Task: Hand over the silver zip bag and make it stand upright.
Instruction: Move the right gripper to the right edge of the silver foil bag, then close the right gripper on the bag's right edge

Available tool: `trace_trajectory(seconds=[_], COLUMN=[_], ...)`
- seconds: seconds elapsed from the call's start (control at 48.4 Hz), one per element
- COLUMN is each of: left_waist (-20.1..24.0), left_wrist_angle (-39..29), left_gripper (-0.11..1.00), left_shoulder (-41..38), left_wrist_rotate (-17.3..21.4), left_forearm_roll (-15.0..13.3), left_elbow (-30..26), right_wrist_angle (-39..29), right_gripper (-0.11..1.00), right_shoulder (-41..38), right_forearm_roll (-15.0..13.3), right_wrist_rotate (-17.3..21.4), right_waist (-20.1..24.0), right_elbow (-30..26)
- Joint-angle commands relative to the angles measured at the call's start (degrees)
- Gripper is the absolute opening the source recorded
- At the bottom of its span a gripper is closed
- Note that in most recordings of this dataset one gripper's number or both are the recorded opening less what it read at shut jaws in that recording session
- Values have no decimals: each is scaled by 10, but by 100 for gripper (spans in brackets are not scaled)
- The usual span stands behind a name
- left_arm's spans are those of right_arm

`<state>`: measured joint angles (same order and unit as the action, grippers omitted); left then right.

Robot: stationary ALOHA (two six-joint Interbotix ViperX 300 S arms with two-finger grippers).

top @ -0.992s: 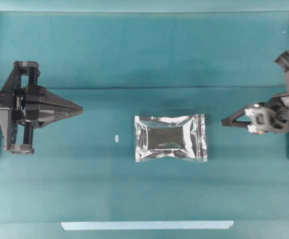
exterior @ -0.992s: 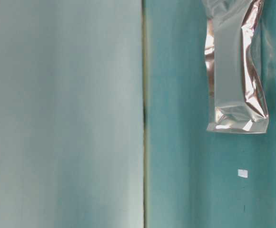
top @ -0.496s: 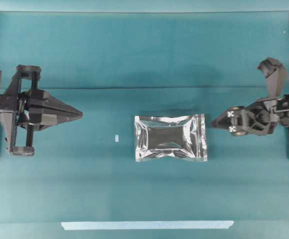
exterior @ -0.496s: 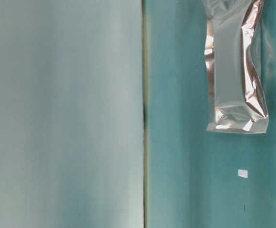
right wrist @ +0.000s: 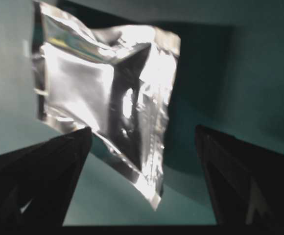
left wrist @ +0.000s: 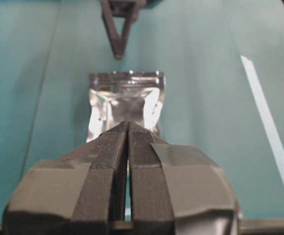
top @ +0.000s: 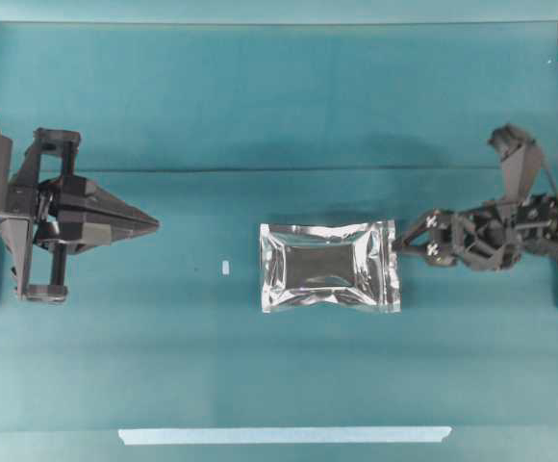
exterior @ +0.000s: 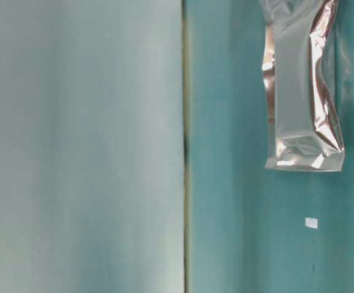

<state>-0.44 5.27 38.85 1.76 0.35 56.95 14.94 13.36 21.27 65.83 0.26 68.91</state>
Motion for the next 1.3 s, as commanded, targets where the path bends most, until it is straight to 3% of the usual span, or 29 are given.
trace_trajectory(seconds=[0.0,0.165,0.702,0.93,1.012,1.281], left_waist=[4,4,6,5,5,5], left_wrist_angle=[2,2,2,2,2,2], left_gripper=[-1,-1,-1,-1,-1,-1], left_shoulder=[1,1,0,0,0,0], left_wrist_rotate=[-1,-2,-1,-1,-1,-1], left_forearm_roll=[1,1,1,1,1,1], left_elbow=[-15,-16,-17,-17,-17,-17], right_wrist_angle=[48,127,127,125,113,59], right_gripper=[92,92,92,89,78,8], right_shoulder=[-47,-111,-133,-134,-136,-140], right_forearm_roll=[0,0,0,12,18,18], right_wrist_rotate=[24,41,44,44,43,33], right_waist=[23,29,28,28,28,28], right_elbow=[-6,-30,-42,-45,-50,-60])
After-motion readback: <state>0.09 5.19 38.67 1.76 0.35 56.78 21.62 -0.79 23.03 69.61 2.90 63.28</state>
